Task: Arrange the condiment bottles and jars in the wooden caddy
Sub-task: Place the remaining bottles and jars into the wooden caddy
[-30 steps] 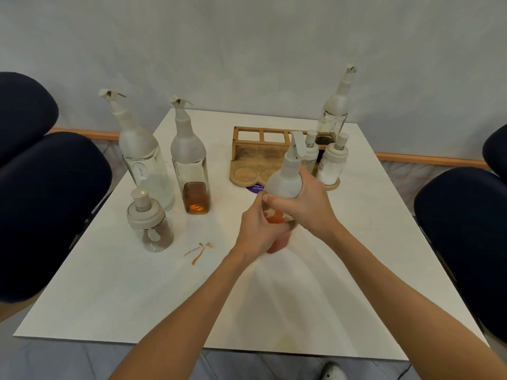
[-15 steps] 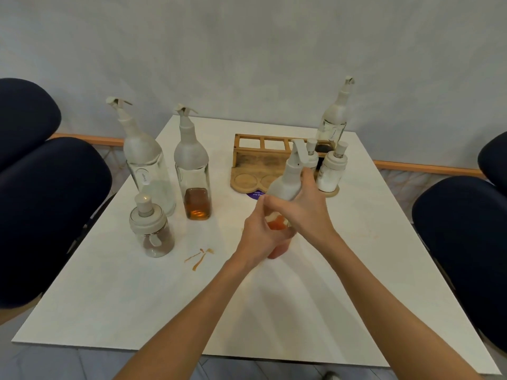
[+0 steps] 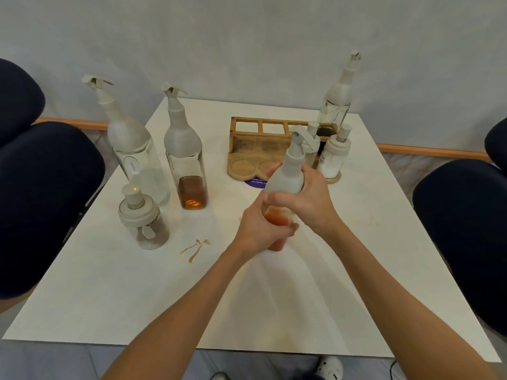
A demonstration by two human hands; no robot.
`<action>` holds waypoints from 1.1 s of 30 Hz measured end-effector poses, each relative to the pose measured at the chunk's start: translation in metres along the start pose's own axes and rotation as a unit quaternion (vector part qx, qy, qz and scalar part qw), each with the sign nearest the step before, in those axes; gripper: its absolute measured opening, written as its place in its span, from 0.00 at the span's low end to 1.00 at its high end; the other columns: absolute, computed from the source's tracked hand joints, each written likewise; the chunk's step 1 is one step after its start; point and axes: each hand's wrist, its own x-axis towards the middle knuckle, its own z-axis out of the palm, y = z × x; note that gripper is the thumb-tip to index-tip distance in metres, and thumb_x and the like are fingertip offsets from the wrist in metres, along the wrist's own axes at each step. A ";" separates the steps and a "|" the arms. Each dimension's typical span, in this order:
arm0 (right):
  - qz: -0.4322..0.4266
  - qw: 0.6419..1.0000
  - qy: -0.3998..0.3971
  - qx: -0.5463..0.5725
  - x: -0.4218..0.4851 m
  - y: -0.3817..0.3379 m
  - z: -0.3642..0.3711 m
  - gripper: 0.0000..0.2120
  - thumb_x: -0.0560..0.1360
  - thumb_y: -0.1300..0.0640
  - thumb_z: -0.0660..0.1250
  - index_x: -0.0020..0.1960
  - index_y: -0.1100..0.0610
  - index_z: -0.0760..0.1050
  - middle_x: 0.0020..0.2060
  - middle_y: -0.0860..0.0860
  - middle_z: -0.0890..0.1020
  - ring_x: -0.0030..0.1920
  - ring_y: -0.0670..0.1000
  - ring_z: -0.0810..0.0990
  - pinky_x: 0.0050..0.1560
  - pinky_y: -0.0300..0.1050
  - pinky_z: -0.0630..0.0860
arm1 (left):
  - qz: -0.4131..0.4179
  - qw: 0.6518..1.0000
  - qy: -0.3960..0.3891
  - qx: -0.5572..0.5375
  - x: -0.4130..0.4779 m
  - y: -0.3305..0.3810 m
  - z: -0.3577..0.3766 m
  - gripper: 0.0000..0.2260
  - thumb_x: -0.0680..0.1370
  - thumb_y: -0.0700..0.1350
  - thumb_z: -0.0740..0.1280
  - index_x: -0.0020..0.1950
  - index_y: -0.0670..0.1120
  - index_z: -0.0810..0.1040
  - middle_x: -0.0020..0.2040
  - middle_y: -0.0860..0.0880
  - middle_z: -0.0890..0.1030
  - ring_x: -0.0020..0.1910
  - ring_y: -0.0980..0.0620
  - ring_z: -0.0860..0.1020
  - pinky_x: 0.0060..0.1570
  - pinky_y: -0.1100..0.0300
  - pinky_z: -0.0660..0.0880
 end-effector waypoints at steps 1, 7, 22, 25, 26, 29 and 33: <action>-0.003 1.000 0.009 0.000 -0.001 0.000 0.001 0.22 0.58 0.54 0.78 0.51 0.53 0.78 0.45 0.48 0.83 0.48 0.50 0.82 0.48 0.47 0.81 | -0.001 1.000 0.008 0.000 -0.001 0.000 0.001 0.25 0.65 0.46 0.79 0.53 0.61 0.69 0.49 0.60 0.79 0.52 0.57 0.79 0.48 0.62 0.78; -0.012 0.999 0.032 0.010 -0.002 0.001 0.005 0.21 0.60 0.57 0.79 0.51 0.52 0.77 0.43 0.46 0.83 0.47 0.47 0.82 0.46 0.39 0.80 | 0.007 0.999 0.050 -0.011 -0.011 0.007 0.007 0.28 0.66 0.42 0.78 0.61 0.53 0.69 0.52 0.53 0.79 0.49 0.53 0.80 0.32 0.72 0.76; 0.019 0.992 0.110 -0.060 -0.029 0.007 0.021 0.39 0.60 0.53 0.78 0.67 0.48 0.64 0.59 0.49 0.74 0.61 0.49 0.75 0.58 0.46 0.76 | 0.036 0.984 0.012 -0.175 -0.009 0.009 0.012 0.06 0.76 0.43 0.67 0.44 0.54 0.75 0.38 0.53 0.74 0.39 0.50 0.72 0.38 0.53 0.72; 0.033 0.986 0.144 -0.072 -0.026 0.000 0.019 0.35 0.61 0.55 0.77 0.65 0.48 0.66 0.54 0.45 0.78 0.54 0.46 0.78 0.50 0.39 0.77 | 0.071 0.994 -0.026 -0.075 -0.011 0.011 0.001 0.15 0.74 0.39 0.71 0.57 0.48 0.72 0.46 0.55 0.76 0.44 0.55 0.75 0.42 0.67 0.74; 0.040 0.986 0.149 -0.069 -0.025 -0.002 0.015 0.35 0.62 0.55 0.77 0.65 0.48 0.66 0.51 0.44 0.79 0.52 0.45 0.79 0.47 0.37 0.76 | 0.071 0.996 -0.030 -0.044 -0.009 0.011 -0.002 0.18 0.72 0.39 0.73 0.59 0.47 0.71 0.48 0.55 0.77 0.46 0.57 0.77 0.42 0.69 0.74; 0.051 0.987 0.146 -0.055 -0.021 -0.008 -0.001 0.32 0.64 0.57 0.77 0.64 0.47 0.67 0.47 0.39 0.78 0.47 0.41 0.79 0.41 0.31 0.74 | 0.066 0.995 -0.064 -0.026 0.001 0.013 -0.014 0.27 0.69 0.48 0.77 0.64 0.53 0.71 0.58 0.57 0.78 0.58 0.59 0.76 0.53 0.62 0.76; 0.019 0.992 0.119 -0.028 -0.002 -0.027 -0.027 0.29 0.60 0.57 0.75 0.59 0.48 0.72 0.46 0.42 0.80 0.45 0.41 0.78 0.39 0.32 0.75 | 0.065 0.991 -0.115 -0.004 0.022 0.040 -0.036 0.31 0.67 0.52 0.79 0.67 0.52 0.72 0.61 0.57 0.78 0.61 0.58 0.76 0.58 0.59 0.75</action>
